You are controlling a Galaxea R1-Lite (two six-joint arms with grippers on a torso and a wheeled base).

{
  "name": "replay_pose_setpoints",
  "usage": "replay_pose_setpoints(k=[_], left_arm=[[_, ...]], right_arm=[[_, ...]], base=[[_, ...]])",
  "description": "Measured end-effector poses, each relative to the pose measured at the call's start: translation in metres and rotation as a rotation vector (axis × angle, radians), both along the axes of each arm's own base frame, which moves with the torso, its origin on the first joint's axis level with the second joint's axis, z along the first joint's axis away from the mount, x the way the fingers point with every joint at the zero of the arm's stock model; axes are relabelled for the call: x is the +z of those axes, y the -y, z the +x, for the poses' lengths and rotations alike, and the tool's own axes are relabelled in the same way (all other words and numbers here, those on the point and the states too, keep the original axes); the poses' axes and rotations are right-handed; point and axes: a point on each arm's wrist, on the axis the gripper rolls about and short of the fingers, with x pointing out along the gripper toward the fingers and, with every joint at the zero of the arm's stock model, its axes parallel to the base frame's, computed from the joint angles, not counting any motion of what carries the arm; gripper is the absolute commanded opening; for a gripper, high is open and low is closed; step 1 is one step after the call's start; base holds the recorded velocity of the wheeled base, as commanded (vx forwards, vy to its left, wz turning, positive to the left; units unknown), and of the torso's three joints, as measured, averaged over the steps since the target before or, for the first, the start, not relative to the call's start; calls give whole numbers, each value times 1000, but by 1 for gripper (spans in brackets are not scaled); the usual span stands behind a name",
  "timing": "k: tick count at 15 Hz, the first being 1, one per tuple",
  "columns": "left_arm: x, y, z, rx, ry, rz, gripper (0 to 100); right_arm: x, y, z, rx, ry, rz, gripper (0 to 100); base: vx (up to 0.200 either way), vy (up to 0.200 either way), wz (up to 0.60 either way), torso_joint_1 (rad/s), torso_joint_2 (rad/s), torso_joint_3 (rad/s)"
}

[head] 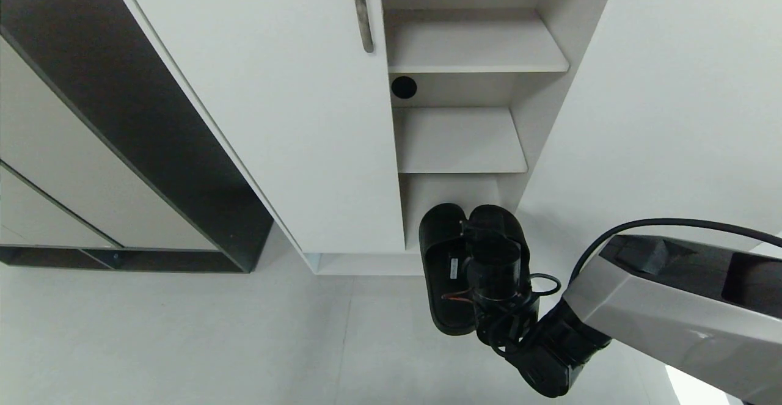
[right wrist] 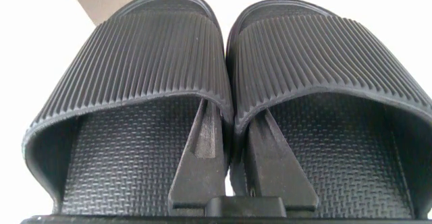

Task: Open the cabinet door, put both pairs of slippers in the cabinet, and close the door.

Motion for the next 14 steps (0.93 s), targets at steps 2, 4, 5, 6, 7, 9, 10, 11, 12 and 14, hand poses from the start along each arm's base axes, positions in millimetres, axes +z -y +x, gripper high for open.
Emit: replay_pose_setpoints(k=[2,4,5,6,7,9,10,11,12,14], left_arm=[[0,0,0,0,0,0,0],[0,0,0,1,0,0,0],[0,0,0,1,0,0,0],[0,0,0,0,0,0,0],[0,0,0,0,0,0,0],[0,0,0,1,0,0,0],[0,0,0,0,0,0,0],[0,0,0,1,0,0,0],[0,0,0,0,0,0,0],[0,0,0,0,0,2,0]], right_arm=[[6,0,0,-2,21,11,0],[17,1,-3,-1,39,19,0],[25,3,-6,1,51,20,0],[31,5,-9,0,60,22,0],[36,6,-10,0,68,29,0],[42,7,-12,-1,84,42,0],[45,8,-13,-1,89,40,0],[47,9,-13,-2,93,38,0],[49,9,-13,-3,96,39,0],[52,10,-14,-4,101,44,0]], base=[[0,0,0,0,0,0],[0,0,0,0,0,0],[0,0,0,0,0,0],[0,0,0,0,0,0],[0,0,0,0,0,0],[0,0,0,0,0,0],[0,0,0,0,0,0],[0,0,0,0,0,0],[0,0,0,0,0,0],[0,0,0,0,0,0]])
